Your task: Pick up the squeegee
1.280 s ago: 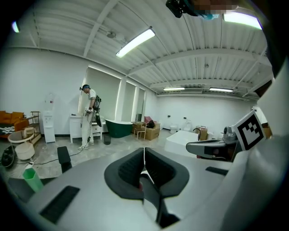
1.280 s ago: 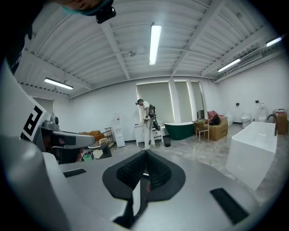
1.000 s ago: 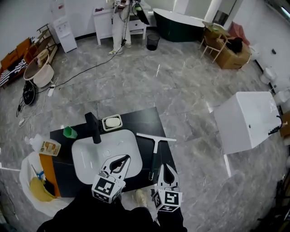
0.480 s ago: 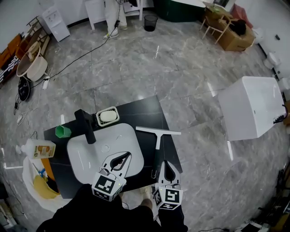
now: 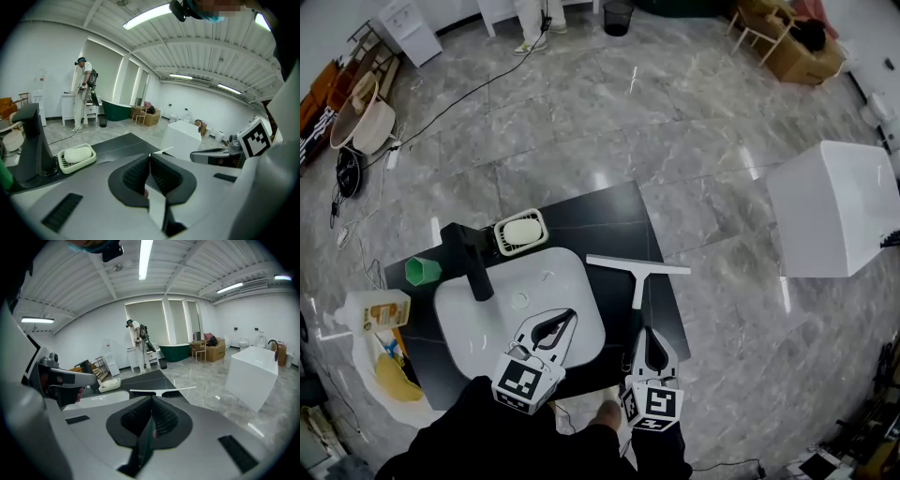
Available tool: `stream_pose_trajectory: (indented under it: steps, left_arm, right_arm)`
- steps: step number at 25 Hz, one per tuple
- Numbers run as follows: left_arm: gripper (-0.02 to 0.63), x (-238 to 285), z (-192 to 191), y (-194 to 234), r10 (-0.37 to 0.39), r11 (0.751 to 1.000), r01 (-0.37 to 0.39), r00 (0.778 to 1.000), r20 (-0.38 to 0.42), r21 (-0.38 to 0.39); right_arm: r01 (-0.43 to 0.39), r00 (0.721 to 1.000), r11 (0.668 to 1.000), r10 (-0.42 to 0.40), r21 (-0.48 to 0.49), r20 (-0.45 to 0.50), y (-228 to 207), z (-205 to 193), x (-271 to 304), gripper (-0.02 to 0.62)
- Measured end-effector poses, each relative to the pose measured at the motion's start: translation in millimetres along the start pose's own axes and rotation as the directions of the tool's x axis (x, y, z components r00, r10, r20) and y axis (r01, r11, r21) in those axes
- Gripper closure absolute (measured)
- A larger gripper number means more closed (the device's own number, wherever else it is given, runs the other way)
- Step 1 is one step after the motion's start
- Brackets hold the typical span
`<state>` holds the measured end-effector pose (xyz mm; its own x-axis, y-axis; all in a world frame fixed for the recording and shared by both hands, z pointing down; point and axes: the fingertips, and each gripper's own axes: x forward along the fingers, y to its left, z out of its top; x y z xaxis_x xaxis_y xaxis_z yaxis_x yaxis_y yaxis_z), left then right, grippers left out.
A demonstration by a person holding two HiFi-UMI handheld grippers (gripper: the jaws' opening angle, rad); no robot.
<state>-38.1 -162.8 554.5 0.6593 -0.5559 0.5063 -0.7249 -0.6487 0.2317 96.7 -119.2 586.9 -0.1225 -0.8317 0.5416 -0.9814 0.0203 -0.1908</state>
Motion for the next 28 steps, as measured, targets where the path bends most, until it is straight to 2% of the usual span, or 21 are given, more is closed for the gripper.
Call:
stream_pose_trajectory:
  steps: [14, 15, 16, 19, 25, 28]
  left_arm:
    - [0.578, 31.7, -20.0, 17.5, -0.010, 0.999, 0.009, 0.999, -0.046, -0.038]
    - [0.578, 31.9, -20.7, 18.2, -0.010, 0.999, 0.008, 0.999, -0.048, -0.039]
    - [0.578, 32.2, -21.5, 19.0, -0.009, 0.999, 0.007, 0.999, -0.050, -0.040]
    - [0.577, 32.9, -24.0, 19.8, -0.010, 0.999, 0.008, 0.999, -0.053, -0.046]
    - [0.578, 33.8, -26.7, 21.4, -0.010, 0.998, 0.007, 0.998, -0.057, -0.055]
    - [0.577, 34.4, -26.8, 24.0, -0.009, 0.998, 0.006, 0.998, -0.058, -0.057]
  right_arm:
    - [0.024, 0.997, 1.000, -0.024, 0.004, -0.067, -16.7, -20.6, 41.4, 0.578]
    - [0.016, 0.997, 1.000, -0.015, 0.009, -0.075, -15.8, -22.5, 44.2, 0.551]
    - [0.007, 0.996, 1.000, -0.006, 0.015, -0.084, -14.9, -24.3, 47.2, 0.490]
    - [0.012, 0.995, 1.000, -0.010, 0.018, -0.100, -15.9, -28.1, 56.6, 0.469]
    - [0.012, 0.988, 0.999, -0.005, 0.043, -0.152, -17.3, -36.5, 76.5, 0.378]
    - [0.017, 0.986, 0.999, -0.011, 0.039, -0.168, -17.8, -38.7, 83.8, 0.364]
